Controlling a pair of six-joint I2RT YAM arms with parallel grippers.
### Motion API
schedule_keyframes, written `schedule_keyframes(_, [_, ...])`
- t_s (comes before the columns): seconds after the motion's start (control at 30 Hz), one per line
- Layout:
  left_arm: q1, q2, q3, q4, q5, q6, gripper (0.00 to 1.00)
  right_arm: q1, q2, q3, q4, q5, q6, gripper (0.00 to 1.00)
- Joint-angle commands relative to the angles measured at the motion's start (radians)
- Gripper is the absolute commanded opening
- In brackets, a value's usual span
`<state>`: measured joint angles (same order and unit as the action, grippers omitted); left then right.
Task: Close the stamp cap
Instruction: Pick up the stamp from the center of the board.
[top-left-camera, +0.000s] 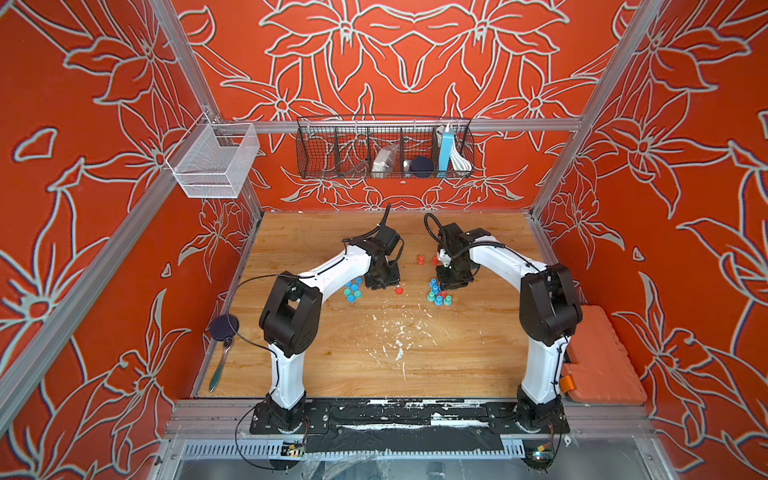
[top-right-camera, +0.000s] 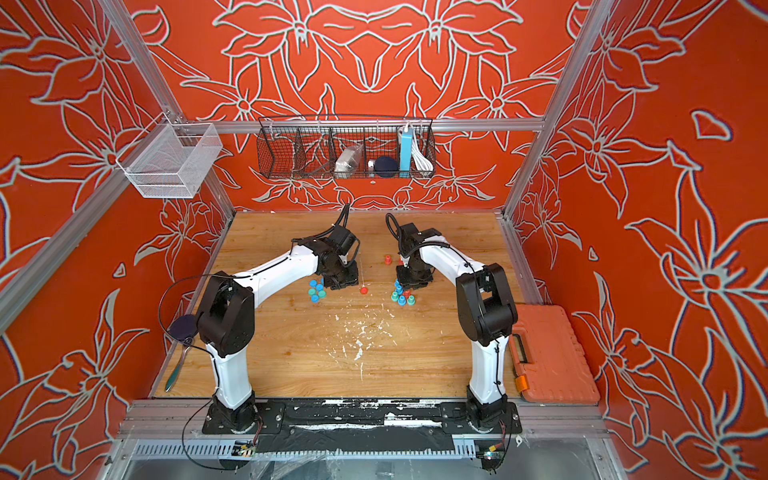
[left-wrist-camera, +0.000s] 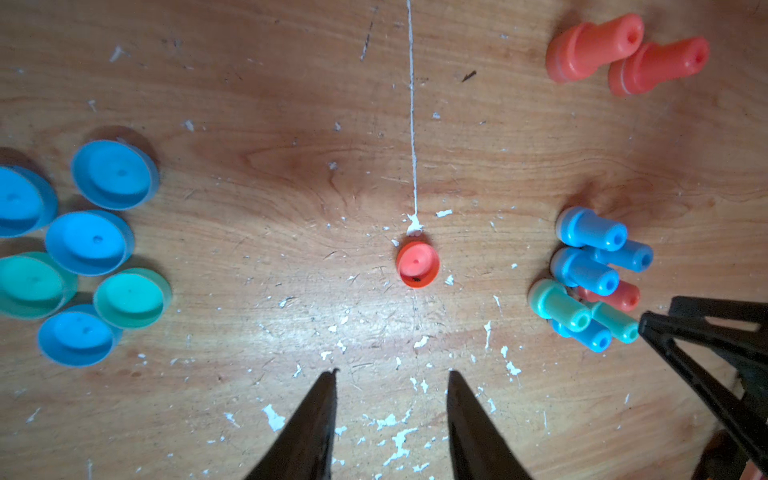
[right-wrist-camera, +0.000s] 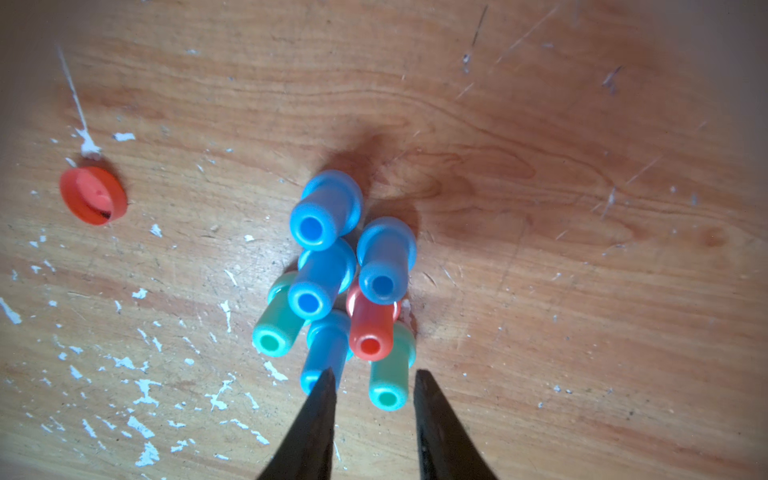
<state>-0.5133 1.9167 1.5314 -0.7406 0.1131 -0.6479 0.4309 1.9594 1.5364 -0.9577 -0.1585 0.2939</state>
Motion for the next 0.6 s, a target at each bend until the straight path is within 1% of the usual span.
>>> schedule_keyframes(0.0, [0.012,-0.044,-0.013,-0.003,-0.015,-0.001,0.44,0.004,0.018,-0.016,0.005,-0.001,0.017,0.33])
schedule_keyframes(0.57, [0.027,-0.053,-0.024,0.000,-0.015,0.002,0.44,0.008,0.057,-0.013,0.016,0.002,0.017,0.29])
